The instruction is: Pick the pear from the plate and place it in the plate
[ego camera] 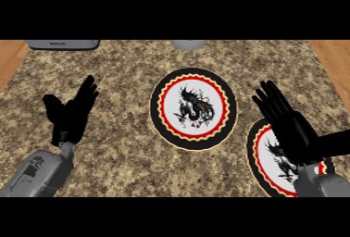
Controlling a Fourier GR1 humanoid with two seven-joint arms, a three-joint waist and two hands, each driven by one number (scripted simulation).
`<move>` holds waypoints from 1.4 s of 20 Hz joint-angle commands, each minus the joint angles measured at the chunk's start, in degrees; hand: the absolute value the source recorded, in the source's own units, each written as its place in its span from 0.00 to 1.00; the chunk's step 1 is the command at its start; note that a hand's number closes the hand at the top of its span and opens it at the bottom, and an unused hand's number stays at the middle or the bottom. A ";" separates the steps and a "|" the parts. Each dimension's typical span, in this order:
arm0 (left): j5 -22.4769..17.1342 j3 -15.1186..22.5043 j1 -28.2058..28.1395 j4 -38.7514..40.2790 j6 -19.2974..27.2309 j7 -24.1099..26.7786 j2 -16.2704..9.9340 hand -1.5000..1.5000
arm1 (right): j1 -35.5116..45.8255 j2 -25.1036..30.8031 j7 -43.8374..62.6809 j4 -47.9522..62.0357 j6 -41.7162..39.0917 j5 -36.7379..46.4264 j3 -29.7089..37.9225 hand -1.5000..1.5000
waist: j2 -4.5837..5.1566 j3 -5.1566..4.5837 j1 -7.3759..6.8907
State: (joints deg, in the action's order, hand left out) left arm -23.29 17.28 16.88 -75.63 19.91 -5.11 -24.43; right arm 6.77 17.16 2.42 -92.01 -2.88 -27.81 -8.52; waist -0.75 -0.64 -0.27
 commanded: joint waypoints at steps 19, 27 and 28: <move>3.40 -3.38 -12.21 -0.29 -8.83 15.70 -3.13 0.50 | -3.42 -4.05 0.10 12.75 42.51 1.75 22.48 0.00 | 0.62 0.60 0.52; 5.08 -3.53 -15.09 -0.64 -10.41 17.88 -2.01 0.50 | -10.95 9.79 23.15 3.22 42.43 5.99 15.16 0.00 | 0.55 0.54 0.55; 5.39 -3.29 -14.31 -2.26 -9.40 16.49 -1.69 0.50 | -10.65 12.09 25.11 4.52 40.63 6.32 14.52 0.00 | 0.59 0.57 0.35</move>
State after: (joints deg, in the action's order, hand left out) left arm -18.55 13.94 3.73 -75.91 10.40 11.25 -26.26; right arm -0.38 23.58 19.73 -85.81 41.20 -22.57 9.03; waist -0.12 -0.09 0.22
